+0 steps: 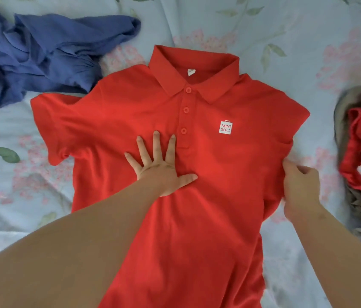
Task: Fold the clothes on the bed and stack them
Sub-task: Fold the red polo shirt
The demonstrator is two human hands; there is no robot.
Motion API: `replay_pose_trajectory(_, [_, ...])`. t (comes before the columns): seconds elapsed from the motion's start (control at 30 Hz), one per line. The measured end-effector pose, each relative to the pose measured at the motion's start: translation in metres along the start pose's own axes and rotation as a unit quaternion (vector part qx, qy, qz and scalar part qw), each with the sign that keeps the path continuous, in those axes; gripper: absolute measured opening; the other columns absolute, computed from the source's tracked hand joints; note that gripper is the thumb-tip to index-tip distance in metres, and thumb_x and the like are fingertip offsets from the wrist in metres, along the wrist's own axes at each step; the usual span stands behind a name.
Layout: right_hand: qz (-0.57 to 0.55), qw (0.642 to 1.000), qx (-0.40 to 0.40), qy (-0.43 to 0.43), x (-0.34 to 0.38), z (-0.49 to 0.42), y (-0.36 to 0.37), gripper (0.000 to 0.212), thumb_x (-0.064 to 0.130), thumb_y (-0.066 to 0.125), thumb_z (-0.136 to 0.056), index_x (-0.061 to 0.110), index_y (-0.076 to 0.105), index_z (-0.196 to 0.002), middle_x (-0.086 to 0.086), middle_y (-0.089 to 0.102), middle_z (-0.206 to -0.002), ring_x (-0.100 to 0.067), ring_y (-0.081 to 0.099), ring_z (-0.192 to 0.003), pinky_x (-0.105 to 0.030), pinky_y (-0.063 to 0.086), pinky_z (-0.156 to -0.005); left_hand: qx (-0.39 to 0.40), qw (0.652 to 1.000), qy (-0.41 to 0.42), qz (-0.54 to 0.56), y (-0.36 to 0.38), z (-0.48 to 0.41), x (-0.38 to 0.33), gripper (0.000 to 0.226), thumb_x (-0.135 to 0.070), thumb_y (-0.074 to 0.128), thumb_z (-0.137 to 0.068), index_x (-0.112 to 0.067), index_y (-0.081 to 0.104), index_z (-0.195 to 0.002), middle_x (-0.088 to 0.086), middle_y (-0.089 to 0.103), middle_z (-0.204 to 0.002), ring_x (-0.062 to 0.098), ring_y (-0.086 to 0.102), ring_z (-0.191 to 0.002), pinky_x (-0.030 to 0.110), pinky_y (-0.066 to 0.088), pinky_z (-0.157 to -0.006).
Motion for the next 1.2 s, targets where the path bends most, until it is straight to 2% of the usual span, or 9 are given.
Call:
replay_pose_trajectory(0.1, [-0.079,0.993,0.086,-0.019,0.019,0.005,0.015,0.056,0.03,0.066,-0.085,0.019,0.043,-0.135,0.0,0.056,-0.114,-0.018,0.057,-0.1,-0.033,0.047,-0.09,0.012,1.0,-0.001,0.005,0.001,0.0,0.0,0.109,-0.083,0.038,-0.073,-0.036,-0.035,-0.138,0.001,-0.044,-0.146,0.04,-0.04,-0.132,0.066,-0.015,-0.104])
replay_pose_trajectory(0.2, [0.058,0.962,0.108,-0.243,0.046,0.034,0.036,0.053,0.017,0.067,-0.084,0.023,0.048,-0.134,0.007,0.054,-0.092,-0.012,0.052,-0.085,-0.025,0.041,-0.085,0.019,1.0,0.007,0.013,0.0,0.001,0.003,0.106,-0.08,0.039,-0.076,-0.036,-0.036,-0.138,0.0,-0.044,-0.146,0.038,-0.042,-0.131,0.065,-0.016,-0.105])
replay_pose_trajectory(0.33, [0.323,0.779,0.208,-0.495,0.042,0.069,0.071,0.042,0.022,0.063,-0.086,0.026,0.057,-0.127,0.009,0.064,-0.105,-0.018,0.052,-0.098,-0.034,0.038,-0.091,0.029,0.999,0.013,0.021,-0.001,0.001,0.004,0.103,-0.077,0.04,-0.079,-0.037,-0.035,-0.138,0.0,-0.045,-0.145,0.037,-0.043,-0.13,0.064,-0.017,-0.105])
replay_pose_trajectory(0.47, [0.129,0.897,0.042,-0.42,0.04,0.06,0.052,0.033,0.022,0.063,-0.086,0.013,0.059,-0.118,0.002,0.058,-0.107,-0.025,0.055,-0.099,-0.038,0.045,-0.088,0.041,0.999,0.01,0.012,-0.001,0.0,0.003,0.102,-0.077,0.038,-0.079,-0.036,-0.036,-0.137,0.001,-0.046,-0.144,0.038,-0.044,-0.13,0.065,-0.017,-0.104])
replay_pose_trajectory(0.53, [0.11,0.942,0.054,-0.314,0.035,0.051,0.053,0.045,0.029,0.067,-0.085,0.015,0.051,-0.124,0.005,0.044,-0.112,-0.021,0.051,-0.107,-0.031,0.042,-0.091,0.046,0.999,0.006,0.006,-0.001,0.0,0.003,0.103,-0.078,0.037,-0.079,-0.035,-0.037,-0.137,0.001,-0.046,-0.144,0.038,-0.044,-0.129,0.065,-0.017,-0.104])
replay_pose_trajectory(0.8, [0.299,0.892,0.134,-0.312,0.043,0.055,0.081,0.043,0.046,0.069,-0.078,0.019,0.057,-0.109,-0.002,0.036,-0.099,-0.024,0.047,-0.099,-0.036,0.046,-0.087,0.042,0.999,0.005,-0.002,0.001,-0.002,0.002,0.103,-0.078,0.035,-0.079,-0.034,-0.039,-0.136,0.002,-0.046,-0.144,0.039,-0.043,-0.129,0.065,-0.016,-0.104])
replay_pose_trajectory(0.9, [0.212,0.915,0.114,-0.324,0.05,0.048,0.069,0.021,0.029,0.069,-0.08,0.013,0.055,-0.084,-0.002,0.042,-0.089,-0.023,0.045,-0.089,-0.028,0.035,-0.074,0.039,0.999,0.005,0.004,0.001,-0.001,0.002,0.103,-0.078,0.035,-0.078,-0.034,-0.038,-0.137,0.002,-0.046,-0.144,0.039,-0.043,-0.129,0.065,-0.016,-0.104])
replay_pose_trajectory(1.0, [0.094,0.967,-0.041,-0.232,0.041,0.02,0.016,0.017,0.02,0.064,-0.083,0.007,0.053,-0.084,-0.007,0.05,-0.081,-0.024,0.047,-0.078,-0.027,0.029,-0.068,0.03,1.0,0.008,0.002,0.001,-0.001,0.002,0.103,-0.079,0.034,-0.078,-0.033,-0.036,-0.139,0.002,-0.044,-0.145,0.039,-0.042,-0.131,0.066,-0.015,-0.104])
replay_pose_trajectory(1.2, [-0.09,0.993,-0.078,0.0,-0.016,-0.013,-0.028,0.062,0.046,0.069,-0.061,0.001,0.061,-0.103,-0.016,0.068,-0.096,-0.032,0.067,-0.086,-0.044,0.056,-0.082,0.003,1.0,0.013,0.003,0.003,-0.002,0.003,0.103,-0.08,0.034,-0.077,-0.033,-0.035,-0.139,0.002,-0.043,-0.147,0.039,-0.04,-0.132,0.065,-0.014,-0.105])
Point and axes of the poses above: each hand's wrist, its own z-axis away from the middle knuckle, its own y-axis out of the palm, x = y × z, the point moved 3 cm from there along -z, towards the middle knuckle
